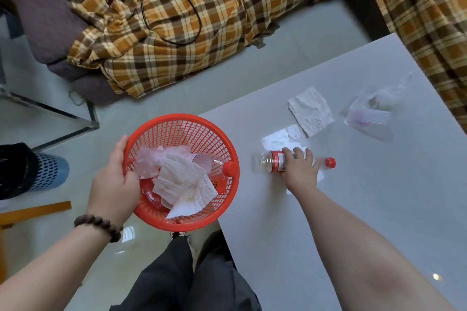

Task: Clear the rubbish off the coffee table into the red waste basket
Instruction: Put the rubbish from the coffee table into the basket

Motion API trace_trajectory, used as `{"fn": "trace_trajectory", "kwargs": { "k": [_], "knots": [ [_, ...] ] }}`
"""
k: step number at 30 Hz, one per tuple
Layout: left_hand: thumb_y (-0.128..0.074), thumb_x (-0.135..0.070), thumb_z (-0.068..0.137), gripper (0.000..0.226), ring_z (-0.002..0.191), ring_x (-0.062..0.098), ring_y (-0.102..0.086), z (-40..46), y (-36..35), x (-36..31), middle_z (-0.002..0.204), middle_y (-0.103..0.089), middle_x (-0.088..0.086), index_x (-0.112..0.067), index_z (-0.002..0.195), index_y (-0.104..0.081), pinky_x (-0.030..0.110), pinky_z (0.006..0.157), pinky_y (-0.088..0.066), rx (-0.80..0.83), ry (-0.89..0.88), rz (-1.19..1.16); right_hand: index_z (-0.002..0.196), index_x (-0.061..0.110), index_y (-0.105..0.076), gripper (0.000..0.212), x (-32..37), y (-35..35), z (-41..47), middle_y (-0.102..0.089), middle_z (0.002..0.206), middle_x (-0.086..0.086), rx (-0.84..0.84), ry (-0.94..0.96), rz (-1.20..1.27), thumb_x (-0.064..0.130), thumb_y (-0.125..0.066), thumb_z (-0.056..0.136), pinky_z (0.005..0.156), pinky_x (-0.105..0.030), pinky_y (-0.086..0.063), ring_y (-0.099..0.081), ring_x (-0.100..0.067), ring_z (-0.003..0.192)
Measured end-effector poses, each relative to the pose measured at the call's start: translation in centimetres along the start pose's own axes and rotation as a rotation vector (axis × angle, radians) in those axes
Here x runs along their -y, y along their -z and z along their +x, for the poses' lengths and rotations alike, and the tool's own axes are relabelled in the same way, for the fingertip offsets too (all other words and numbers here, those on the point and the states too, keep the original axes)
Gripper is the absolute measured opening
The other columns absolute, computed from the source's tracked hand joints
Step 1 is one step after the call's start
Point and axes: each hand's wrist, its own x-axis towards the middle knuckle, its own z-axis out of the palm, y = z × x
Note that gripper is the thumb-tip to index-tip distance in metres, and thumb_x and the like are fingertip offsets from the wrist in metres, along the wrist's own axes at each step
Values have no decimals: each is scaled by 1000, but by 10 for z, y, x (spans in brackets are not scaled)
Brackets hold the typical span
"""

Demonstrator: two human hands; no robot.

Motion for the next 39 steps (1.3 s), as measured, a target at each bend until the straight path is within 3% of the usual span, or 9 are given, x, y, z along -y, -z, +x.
{"fn": "trace_trajectory", "kwargs": {
  "k": [4, 8, 11, 15, 18, 25, 29, 34, 39],
  "knots": [
    [-40, -13, 90, 62, 74, 21, -62, 3, 5, -4, 105, -61, 4, -42, 140, -20, 39, 60, -54, -16, 3, -11, 138, 27, -38, 67, 25, 39, -14, -42, 139, -7, -130, 58, 239, 41, -68, 80, 110, -55, -18, -28, -33, 134],
    [-40, -13, 87, 63, 84, 29, -60, 6, 12, -10, 112, -63, 10, -41, 140, -22, 39, 70, -51, -40, -11, 1, 133, 19, -49, 67, 66, 110, -47, -52, 126, -11, -489, 253, 528, 40, -74, 74, 102, -49, -32, -43, -34, 119],
    [-40, -11, 85, 65, 88, 34, -59, 6, 21, -15, 115, -62, 14, -41, 140, -24, 41, 75, -50, -48, -40, -4, 130, 18, -53, 64, 103, 155, -82, -55, 125, -14, -628, 447, 534, 42, -69, 72, 100, -54, -34, -46, -38, 117],
    [-39, -12, 85, 63, 90, 29, -59, 1, 36, -25, 119, -61, 10, -40, 140, -25, 41, 77, -50, -41, -100, -90, 127, 25, -57, 70, 152, 173, -122, -58, 126, -13, -597, 654, 226, 31, -79, 60, 106, -71, -21, -47, -41, 123],
    [-41, -13, 87, 60, 91, 27, -58, -4, 47, -31, 118, -61, 9, -39, 140, -27, 32, 73, -44, -74, -133, -137, 124, 31, -58, 63, 177, 173, -141, -61, 126, -7, -540, 668, -34, 29, -78, 64, 104, -70, -14, -50, -36, 125],
    [-41, -8, 86, 62, 81, 26, -58, -20, 65, -28, 107, -65, 15, -33, 142, -30, 29, 67, -41, -86, -189, -143, 143, 29, -30, 74, 210, 172, -161, -41, 147, -9, -428, 845, -111, 38, -67, 79, 109, -66, 1, -25, -33, 142],
    [-40, -11, 89, 59, 76, 23, -58, -25, 75, -18, 107, -65, 11, -34, 142, -28, 29, 65, -43, -102, -141, -150, 135, 27, -47, 78, 208, 179, -165, -45, 145, -11, -547, 664, 59, 57, -71, 67, 109, -66, -21, -31, -35, 139],
    [-39, -12, 90, 58, 82, 22, -56, -32, 82, -16, 110, -64, 10, -34, 143, -27, 32, 74, -47, -106, -115, -206, 149, 29, -3, 106, 208, 170, -159, 10, 158, -16, -377, 345, 171, 76, -53, 69, 114, -57, -3, 9, -39, 145],
    [-40, -6, 86, 64, 80, 23, -58, -42, 84, -14, 105, -66, 11, -34, 143, -29, 29, 68, -43, -115, -143, -222, 148, 32, 3, 105, 225, 166, -163, 19, 158, -11, -415, 395, 127, 65, -61, 73, 115, -56, -3, 12, -37, 144]
  ]
}}
